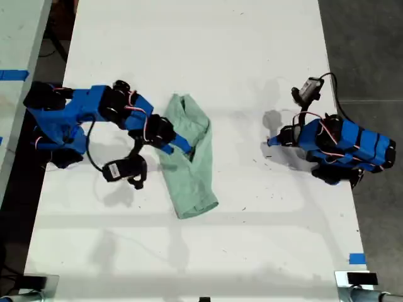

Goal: Fold t shirt

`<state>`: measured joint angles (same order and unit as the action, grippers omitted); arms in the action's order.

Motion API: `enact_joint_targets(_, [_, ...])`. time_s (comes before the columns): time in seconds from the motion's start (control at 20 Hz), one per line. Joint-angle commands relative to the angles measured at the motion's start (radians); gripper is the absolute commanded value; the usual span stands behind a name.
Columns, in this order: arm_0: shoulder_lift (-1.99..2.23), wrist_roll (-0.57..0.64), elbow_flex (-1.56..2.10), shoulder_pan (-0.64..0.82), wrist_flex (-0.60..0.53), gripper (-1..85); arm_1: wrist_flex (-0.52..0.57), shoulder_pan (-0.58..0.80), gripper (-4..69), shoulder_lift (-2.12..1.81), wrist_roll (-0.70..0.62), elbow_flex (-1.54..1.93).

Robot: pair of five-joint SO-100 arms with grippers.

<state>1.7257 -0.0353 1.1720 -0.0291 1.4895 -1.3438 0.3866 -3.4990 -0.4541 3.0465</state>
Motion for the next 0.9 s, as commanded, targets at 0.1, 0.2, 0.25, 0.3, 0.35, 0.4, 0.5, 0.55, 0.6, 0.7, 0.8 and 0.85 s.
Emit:
enact_joint_targets(0.1, [0.554, -0.040, 0.362, 0.072, -0.011, 4.0, -0.009, 0.012, -0.5, -0.012, -0.014, 0.051])
enact_joint_targets(0.2, [0.804, -0.031, 0.572, 0.176, -0.021, 2.5, -0.009, 0.014, -0.5, -0.012, -0.014, 0.051])
enact_joint_targets(0.25, [0.942, -0.031, 0.698, 0.229, -0.043, -0.2, -0.009, 0.014, -0.5, -0.012, -0.015, 0.051])
enact_joint_targets(0.3, [1.098, -0.035, 0.859, 0.259, -0.115, -0.3, -0.009, 0.015, -0.5, -0.012, -0.015, 0.051])
enact_joint_targets(0.35, [1.269, -0.029, 1.057, 0.265, -0.233, -0.3, -0.009, 0.017, -0.5, -0.012, -0.015, 0.051])
enact_joint_targets(0.4, [1.402, -0.032, 1.239, 0.250, -0.319, -0.3, -0.009, 0.018, -0.5, -0.012, -0.015, 0.051])
enact_joint_targets(0.5, [1.605, -0.044, 1.571, 0.227, -0.454, -0.3, -0.009, 0.021, -0.5, -0.012, -0.018, 0.051])
enact_joint_targets(0.55, [1.738, -0.038, 1.730, 0.222, -0.529, -0.3, -0.009, 0.021, -0.5, -0.012, -0.018, 0.051])
enact_joint_targets(0.6, [1.876, -0.025, 1.902, 0.225, -0.595, -0.3, -0.009, 0.021, -0.5, -0.012, -0.018, 0.051])
enact_joint_targets(0.7, [1.871, 0.015, 2.062, 0.250, -0.664, -0.3, -0.006, 0.025, -0.5, -0.012, -0.018, 0.052])
enact_joint_targets(0.8, [1.858, 0.038, 2.120, 0.302, -0.638, 1.8, -0.006, 0.026, -0.5, -0.012, -0.018, 0.052])
enact_joint_targets(0.85, [1.864, 0.037, 2.120, 0.330, -0.586, 4.4, -0.009, 0.028, -0.5, -0.012, -0.015, 0.052])
